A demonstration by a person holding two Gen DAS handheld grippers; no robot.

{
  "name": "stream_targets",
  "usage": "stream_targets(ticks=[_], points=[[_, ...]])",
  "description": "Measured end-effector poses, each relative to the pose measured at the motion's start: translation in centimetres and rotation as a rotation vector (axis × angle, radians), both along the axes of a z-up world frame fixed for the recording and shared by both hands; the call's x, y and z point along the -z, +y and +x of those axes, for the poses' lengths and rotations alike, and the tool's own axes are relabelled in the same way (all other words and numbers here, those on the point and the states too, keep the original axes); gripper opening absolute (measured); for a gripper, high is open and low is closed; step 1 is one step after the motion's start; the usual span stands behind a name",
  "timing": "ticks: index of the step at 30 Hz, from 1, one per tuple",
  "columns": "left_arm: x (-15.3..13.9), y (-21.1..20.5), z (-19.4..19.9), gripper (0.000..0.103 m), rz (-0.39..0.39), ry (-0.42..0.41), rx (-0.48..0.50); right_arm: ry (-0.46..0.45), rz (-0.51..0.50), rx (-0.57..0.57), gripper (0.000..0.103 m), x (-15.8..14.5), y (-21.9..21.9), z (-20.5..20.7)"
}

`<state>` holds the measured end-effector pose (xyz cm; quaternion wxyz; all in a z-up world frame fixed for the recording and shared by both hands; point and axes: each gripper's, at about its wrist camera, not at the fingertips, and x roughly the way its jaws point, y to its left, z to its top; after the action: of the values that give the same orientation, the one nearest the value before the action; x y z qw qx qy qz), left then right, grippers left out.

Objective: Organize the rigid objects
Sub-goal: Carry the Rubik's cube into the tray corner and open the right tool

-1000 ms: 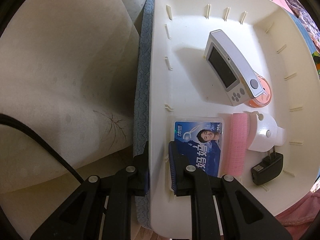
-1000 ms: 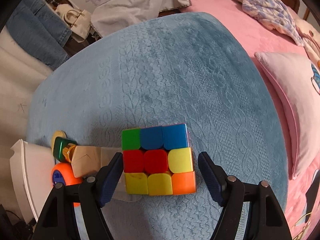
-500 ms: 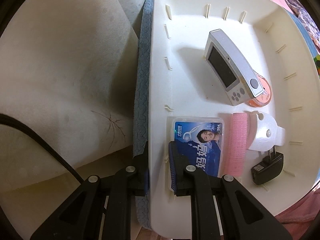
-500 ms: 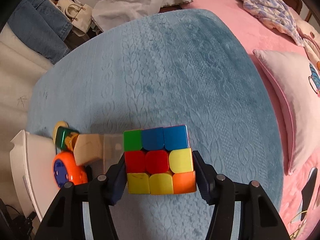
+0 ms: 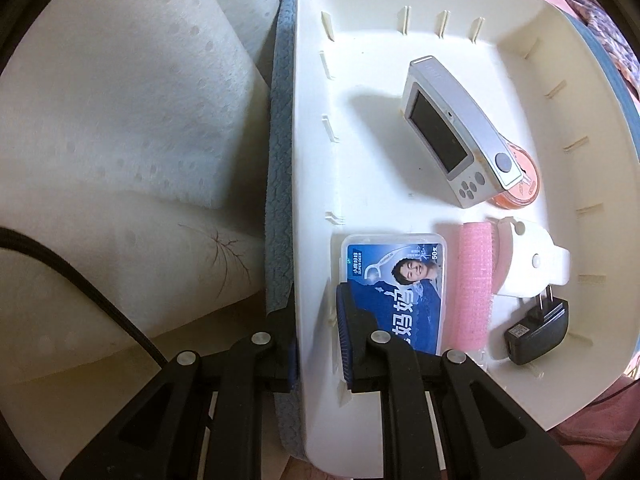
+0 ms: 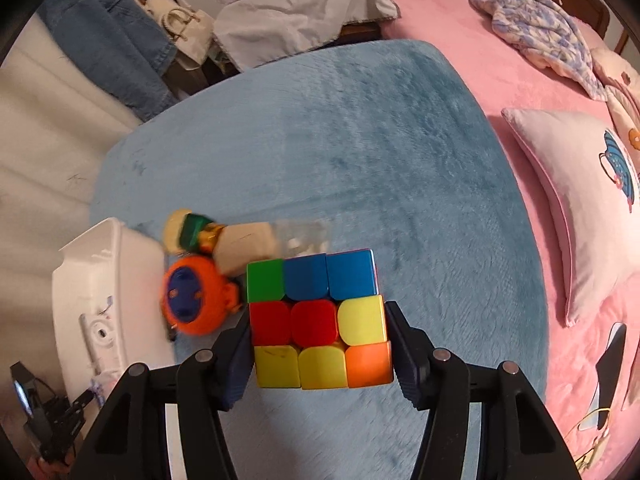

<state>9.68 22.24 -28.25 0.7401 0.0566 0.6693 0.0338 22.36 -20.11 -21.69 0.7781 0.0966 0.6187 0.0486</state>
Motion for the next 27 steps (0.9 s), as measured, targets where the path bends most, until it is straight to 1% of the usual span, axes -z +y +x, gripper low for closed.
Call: stream_targets(ticks=[8,14,17,21,27], points=[[-0.2,-0.2,-0.6,0.015,-0.020,0.004,0.031,-0.032,0.044,-0.028,0.060,-3.5,4.5,-3.0],[-0.6,0.2,-0.8,0.015,-0.043,0.003,0.064,-0.054,0.067,-0.039,0.060,-5.4,8.5,-5.5],[-0.7,0.4,-1.0,0.015,-0.064,0.007,0.087,-0.061,0.072,-0.050,0.060,-6.0,10.8,-6.9],[-0.9,0.2,-1.2,0.015,-0.059,0.002,0.138,-0.069,0.090,-0.060,0.060,-6.4,13.3,-8.7],[-1.2,0.6,-1.4,0.015,-0.097,-0.001,0.139,-0.088,0.080,-0.079,0.060,-6.7,17.1,-11.2]])
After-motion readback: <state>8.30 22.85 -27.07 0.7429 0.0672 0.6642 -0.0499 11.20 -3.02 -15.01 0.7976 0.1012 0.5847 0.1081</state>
